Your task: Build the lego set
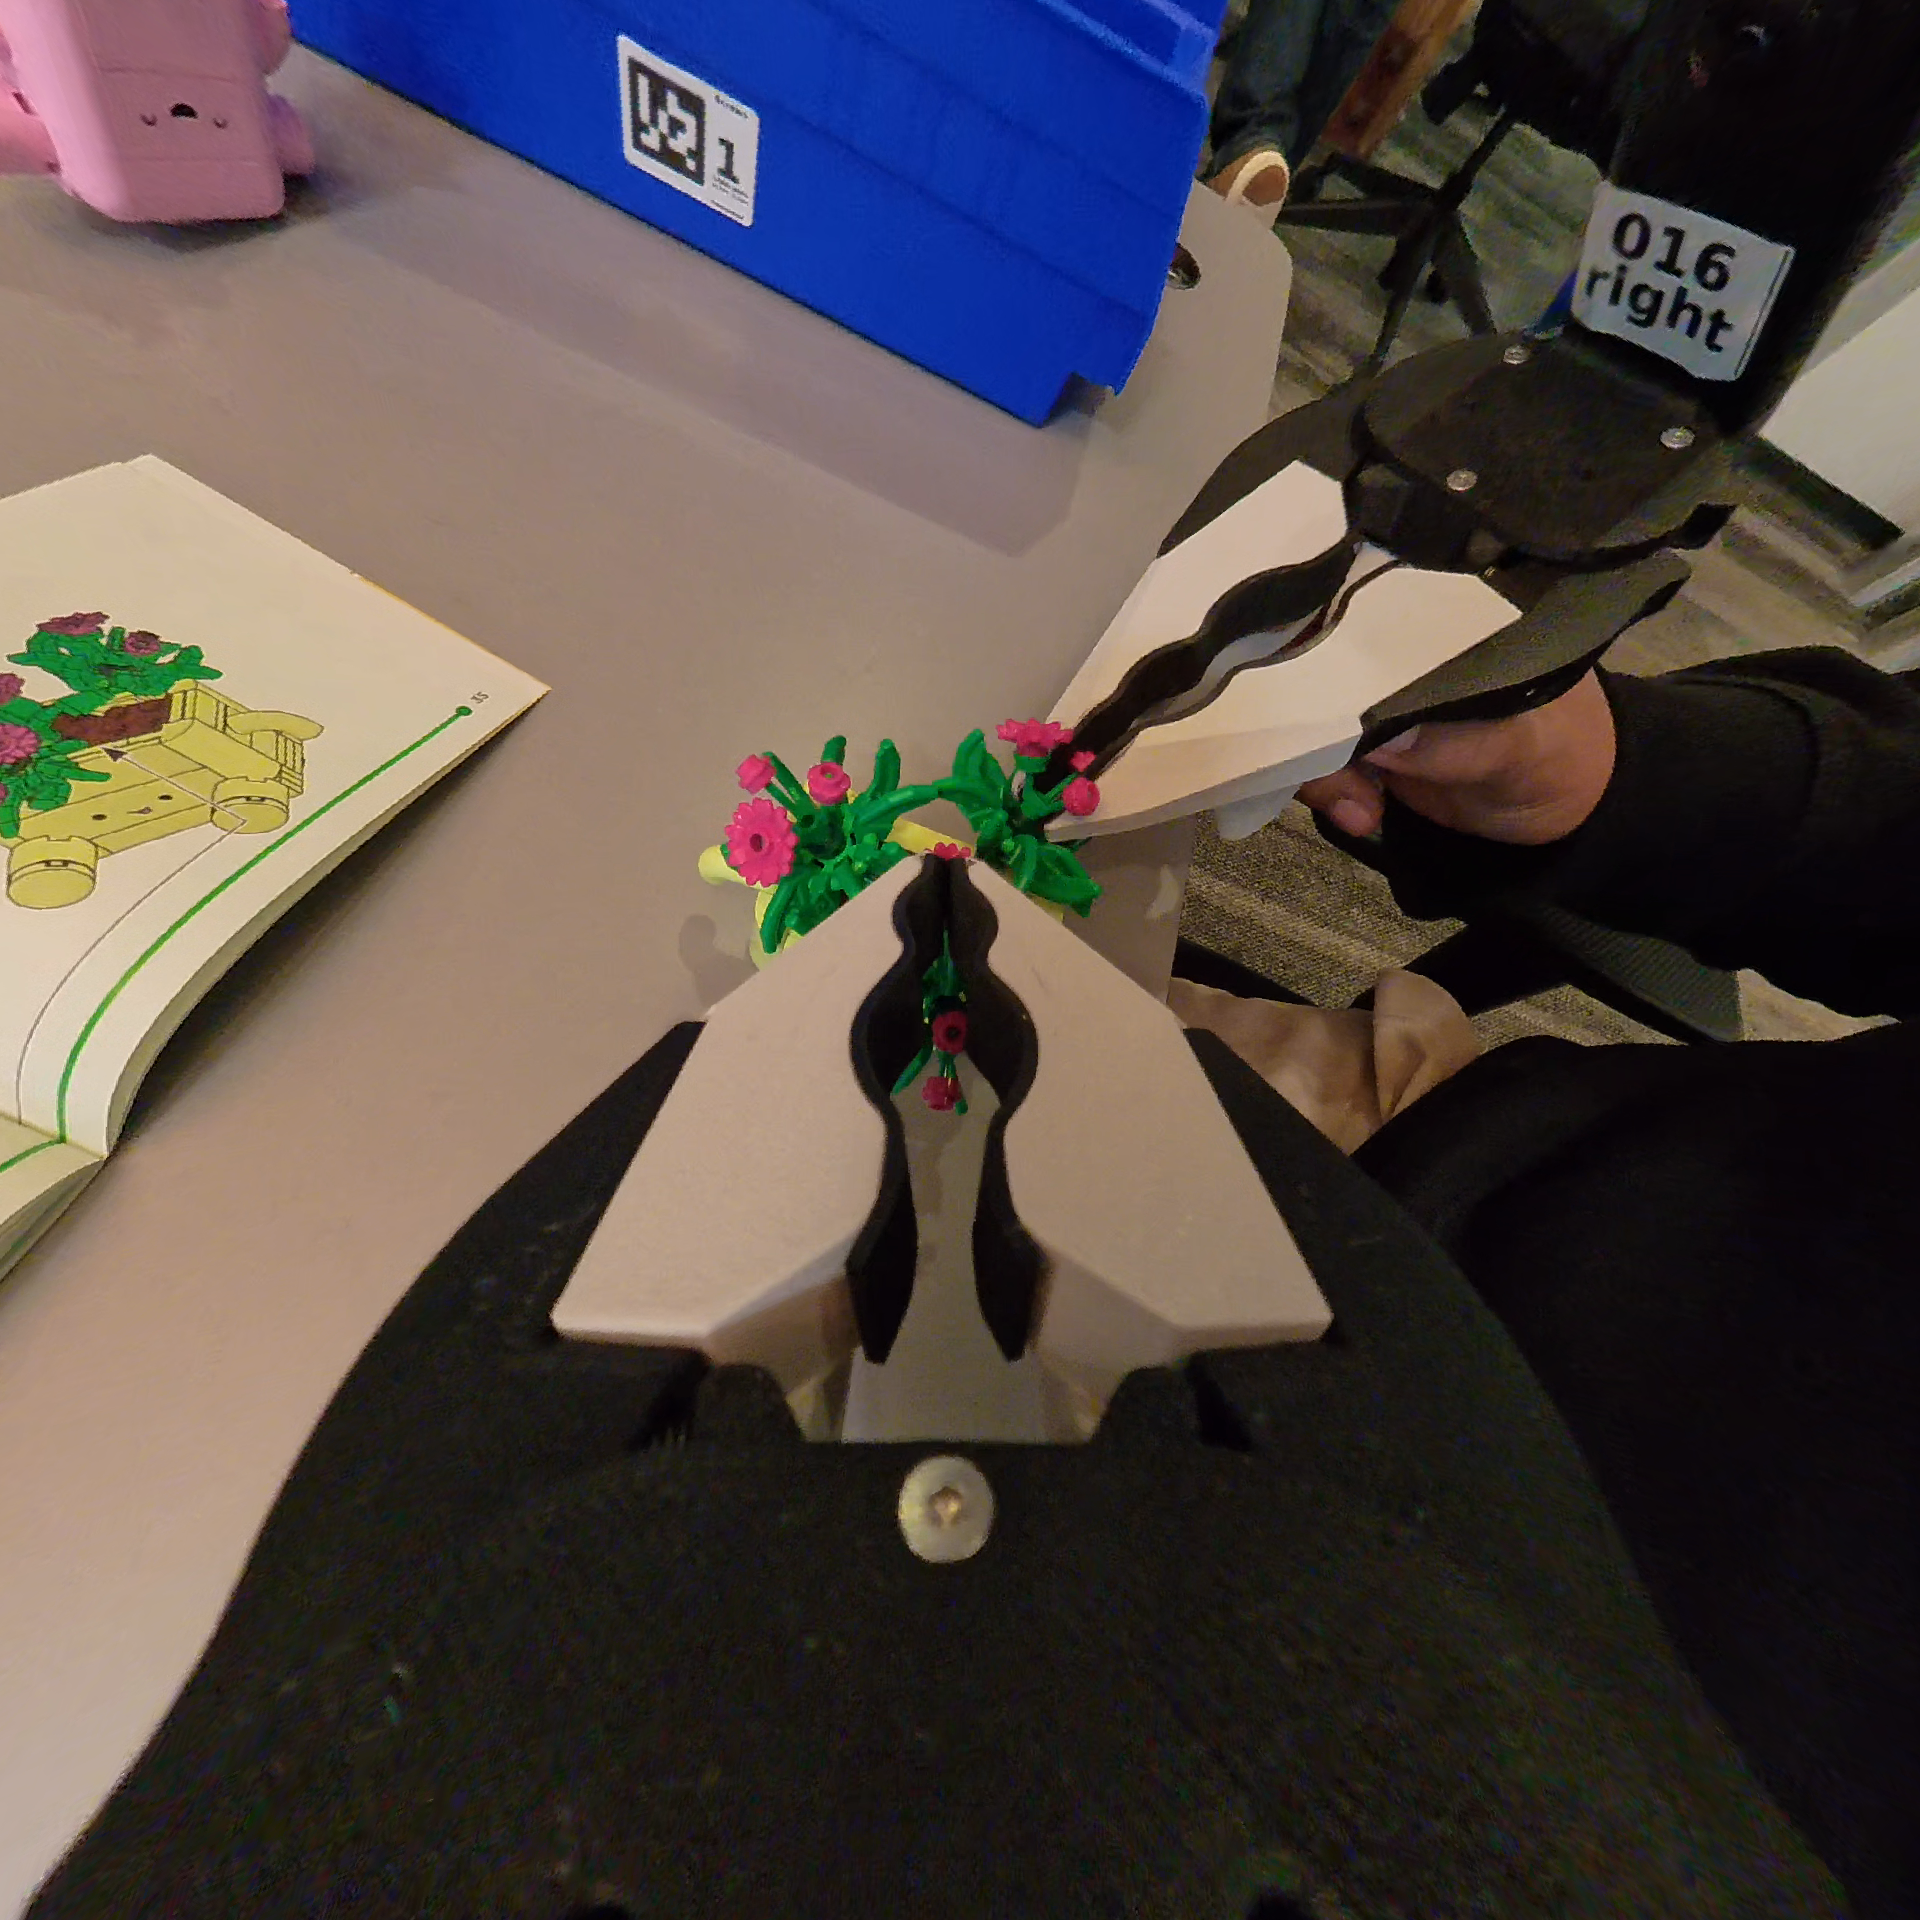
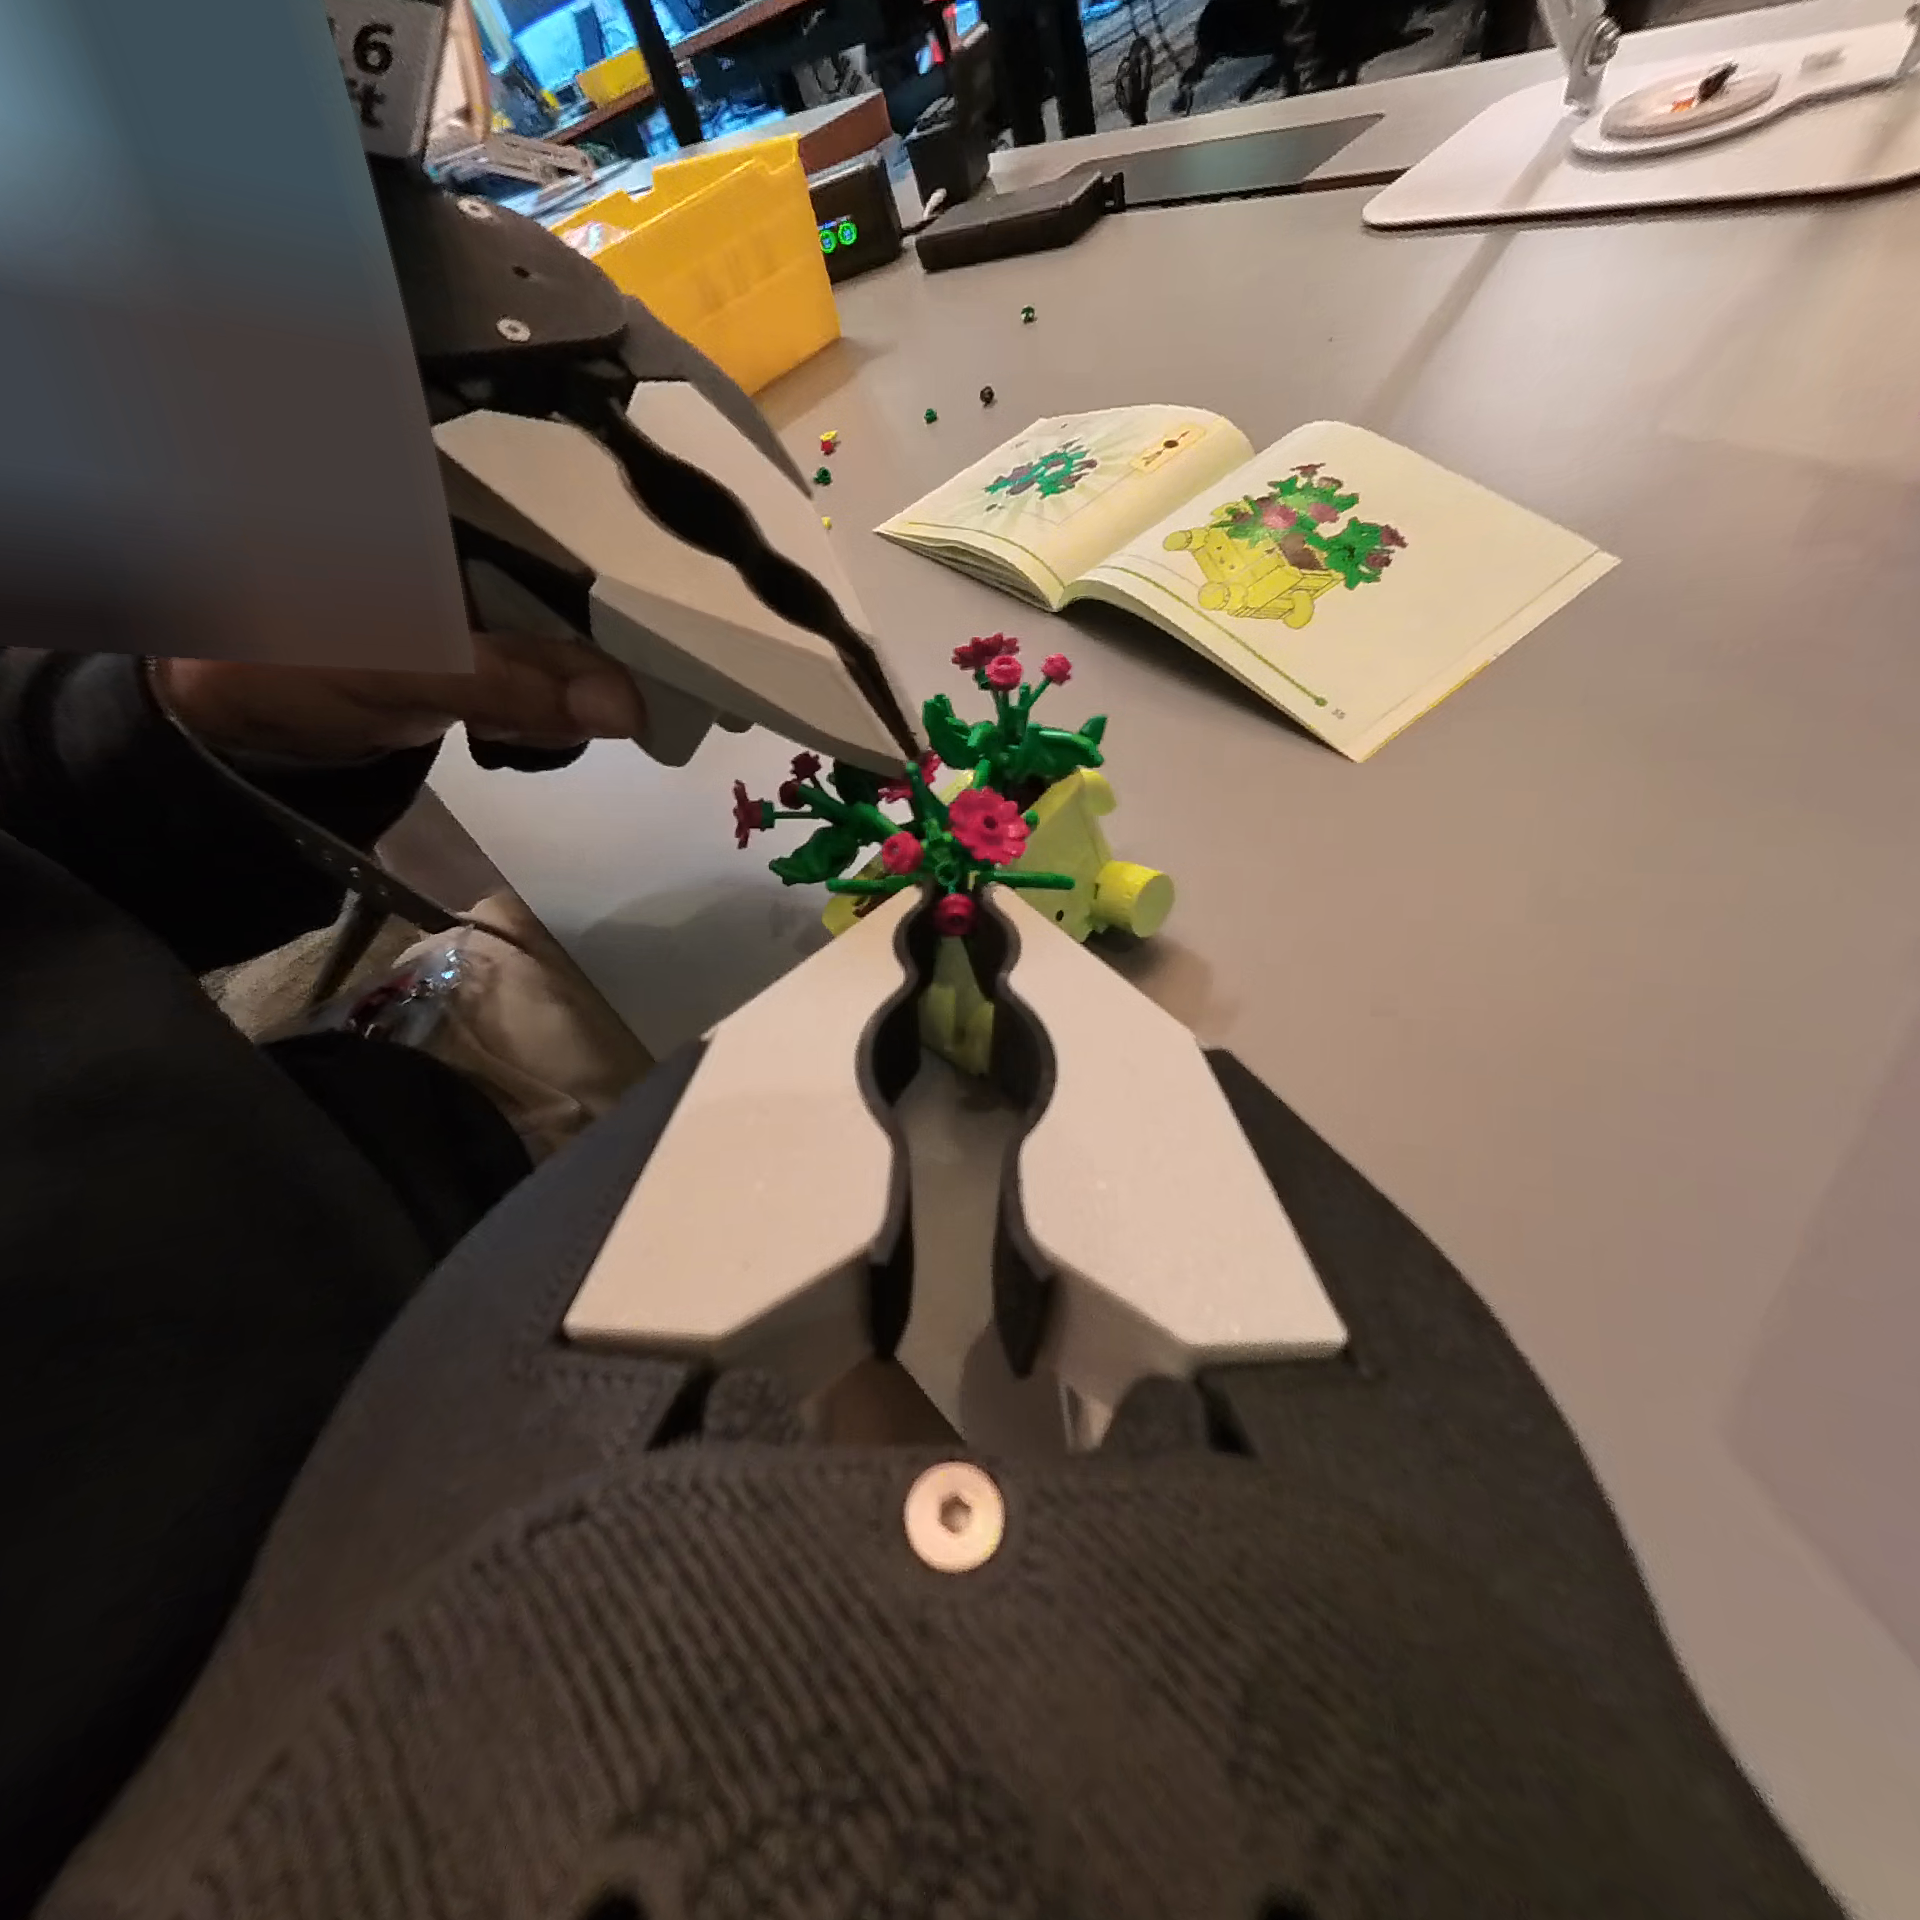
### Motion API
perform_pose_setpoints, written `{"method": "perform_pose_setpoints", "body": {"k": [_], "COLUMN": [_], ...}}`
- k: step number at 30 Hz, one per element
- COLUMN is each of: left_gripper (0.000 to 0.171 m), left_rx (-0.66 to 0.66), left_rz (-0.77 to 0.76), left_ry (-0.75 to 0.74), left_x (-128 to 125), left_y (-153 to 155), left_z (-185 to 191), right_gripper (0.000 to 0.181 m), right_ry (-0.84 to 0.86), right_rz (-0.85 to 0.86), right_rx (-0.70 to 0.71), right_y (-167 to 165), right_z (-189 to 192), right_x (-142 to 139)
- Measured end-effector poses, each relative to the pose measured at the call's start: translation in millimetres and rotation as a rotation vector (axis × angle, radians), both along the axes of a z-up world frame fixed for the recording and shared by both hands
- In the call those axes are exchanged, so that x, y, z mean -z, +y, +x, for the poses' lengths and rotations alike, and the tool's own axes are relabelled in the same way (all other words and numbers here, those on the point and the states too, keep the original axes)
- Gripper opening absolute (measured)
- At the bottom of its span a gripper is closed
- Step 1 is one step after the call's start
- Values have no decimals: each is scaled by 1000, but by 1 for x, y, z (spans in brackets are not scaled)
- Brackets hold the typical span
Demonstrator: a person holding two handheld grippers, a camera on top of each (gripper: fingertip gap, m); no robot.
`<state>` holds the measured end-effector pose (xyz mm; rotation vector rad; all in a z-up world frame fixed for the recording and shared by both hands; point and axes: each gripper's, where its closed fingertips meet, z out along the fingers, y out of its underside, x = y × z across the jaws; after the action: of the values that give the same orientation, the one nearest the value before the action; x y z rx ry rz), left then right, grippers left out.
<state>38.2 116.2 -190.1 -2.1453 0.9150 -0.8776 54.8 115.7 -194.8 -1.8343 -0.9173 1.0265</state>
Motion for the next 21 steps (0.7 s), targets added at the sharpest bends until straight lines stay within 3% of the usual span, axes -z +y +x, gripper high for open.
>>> {"method": "perform_pose_setpoints", "body": {"k": [21], "left_gripper": [1], "left_rx": [-20], "left_rz": [17], "left_ry": [-13], "left_x": [1], "left_y": [-1], "left_z": [-2], "right_gripper": [4], "right_ry": [-123], "right_rz": [75], "right_rx": [0], "right_y": [-1], "right_z": [-1], "right_x": [2]}}
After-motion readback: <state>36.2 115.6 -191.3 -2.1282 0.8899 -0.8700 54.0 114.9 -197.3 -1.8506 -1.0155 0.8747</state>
